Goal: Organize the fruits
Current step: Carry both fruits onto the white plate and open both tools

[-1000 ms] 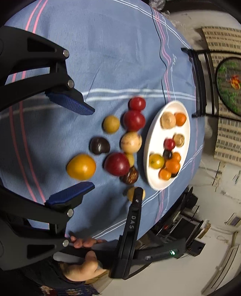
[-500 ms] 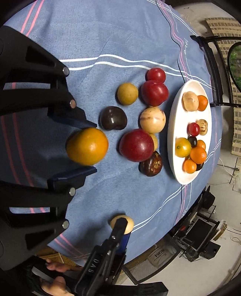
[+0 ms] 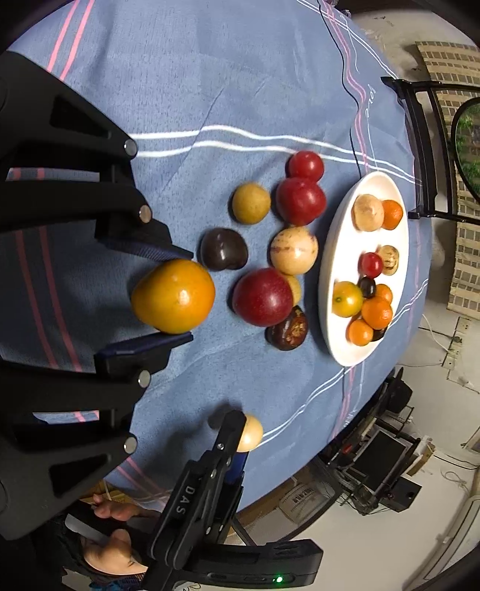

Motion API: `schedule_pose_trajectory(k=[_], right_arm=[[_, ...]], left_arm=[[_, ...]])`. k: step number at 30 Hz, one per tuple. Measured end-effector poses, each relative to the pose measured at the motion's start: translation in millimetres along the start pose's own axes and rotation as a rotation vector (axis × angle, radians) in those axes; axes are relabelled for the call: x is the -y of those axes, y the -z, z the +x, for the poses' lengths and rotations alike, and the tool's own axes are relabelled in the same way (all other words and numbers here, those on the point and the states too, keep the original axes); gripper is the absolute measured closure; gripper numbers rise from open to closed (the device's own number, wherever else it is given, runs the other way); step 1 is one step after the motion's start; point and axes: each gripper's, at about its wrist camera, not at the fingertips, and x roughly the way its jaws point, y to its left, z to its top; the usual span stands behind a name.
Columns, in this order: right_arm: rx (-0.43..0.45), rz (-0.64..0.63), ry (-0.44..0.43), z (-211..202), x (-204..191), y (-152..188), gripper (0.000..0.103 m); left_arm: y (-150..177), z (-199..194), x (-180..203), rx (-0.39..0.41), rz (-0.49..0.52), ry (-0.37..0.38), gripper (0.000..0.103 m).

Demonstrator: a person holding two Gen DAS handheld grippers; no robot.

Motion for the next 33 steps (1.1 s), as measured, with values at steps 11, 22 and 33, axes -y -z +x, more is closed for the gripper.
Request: schedule_pose_trajectory(k=[11,22,33], right_arm=[[0.023,-0.058,-0.042,-10,-31,-16,0.064],[0.056,-0.132,-0.073,-2,-52,-72,0.064],[0.07,-0.141,-0.031,52,-54,-159,0.064]], left_arm=[[-12,-24,-20,0.066,-0.023,-0.004,0.065],[-88,-30,-30,0.109,0.048,-0.065,0.065],[-197,40,-54,0.011,-0.007,-0.1,0.064]])
